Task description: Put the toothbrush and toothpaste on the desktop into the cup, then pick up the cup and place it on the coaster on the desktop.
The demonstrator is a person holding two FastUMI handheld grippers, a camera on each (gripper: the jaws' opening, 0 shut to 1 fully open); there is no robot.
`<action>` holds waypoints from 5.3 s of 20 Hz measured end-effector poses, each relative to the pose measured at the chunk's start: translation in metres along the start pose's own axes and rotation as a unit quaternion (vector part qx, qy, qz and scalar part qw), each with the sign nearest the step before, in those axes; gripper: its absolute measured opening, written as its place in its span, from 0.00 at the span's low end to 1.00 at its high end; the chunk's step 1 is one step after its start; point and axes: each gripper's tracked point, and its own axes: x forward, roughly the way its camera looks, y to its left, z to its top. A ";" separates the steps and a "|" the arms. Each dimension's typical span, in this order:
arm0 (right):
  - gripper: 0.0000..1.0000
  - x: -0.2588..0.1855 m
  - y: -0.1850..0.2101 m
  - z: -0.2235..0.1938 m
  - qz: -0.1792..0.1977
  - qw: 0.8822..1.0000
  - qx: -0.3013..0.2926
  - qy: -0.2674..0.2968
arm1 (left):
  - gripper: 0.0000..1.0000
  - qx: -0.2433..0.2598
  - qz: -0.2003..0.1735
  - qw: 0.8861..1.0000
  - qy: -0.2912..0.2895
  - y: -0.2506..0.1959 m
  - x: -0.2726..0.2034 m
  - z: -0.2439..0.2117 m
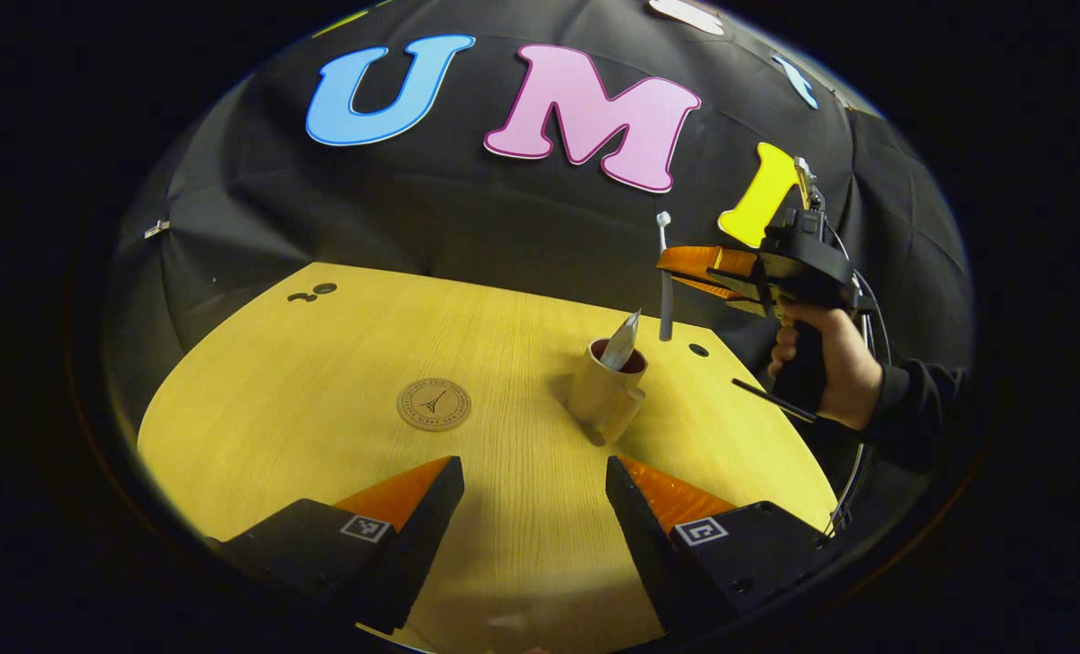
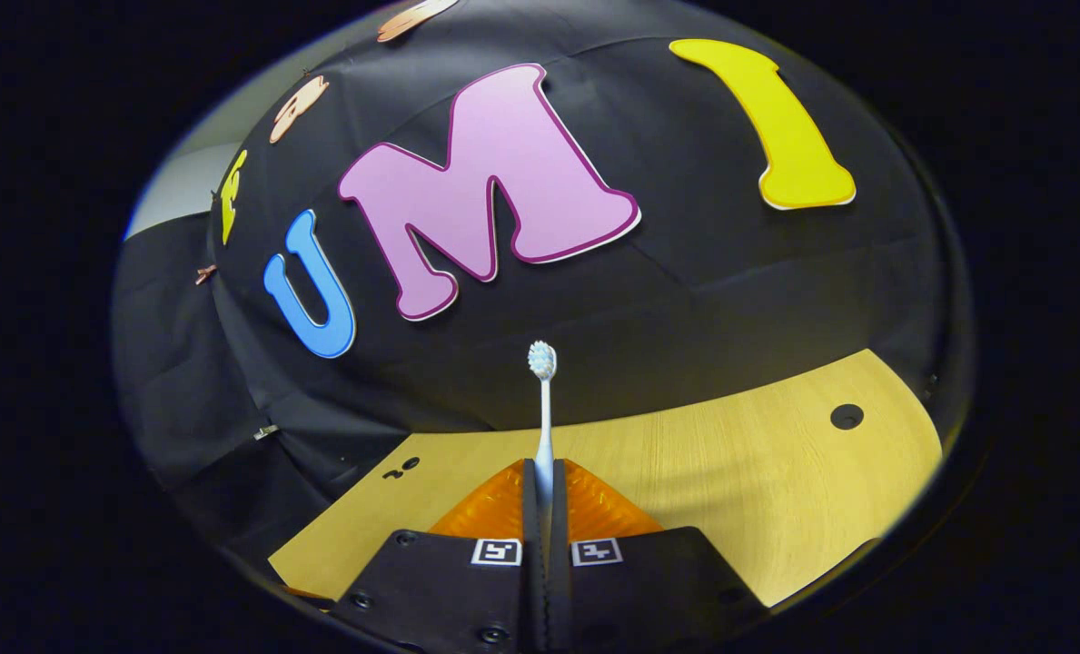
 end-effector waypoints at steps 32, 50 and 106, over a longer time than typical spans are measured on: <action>0.98 -0.044 -0.013 -0.081 -0.051 0.990 -0.052 0.118 | 0.98 -0.014 0.005 0.999 0.034 0.012 0.016 -0.027; 0.98 -0.049 -0.021 -0.164 -0.173 0.917 -0.031 0.359 | 0.98 -0.058 0.040 0.997 0.044 0.091 -0.019 -0.050; 0.28 0.026 0.099 -0.223 -0.115 0.862 -0.167 0.465 | 0.98 -0.075 0.019 0.993 0.092 0.136 -0.048 -0.065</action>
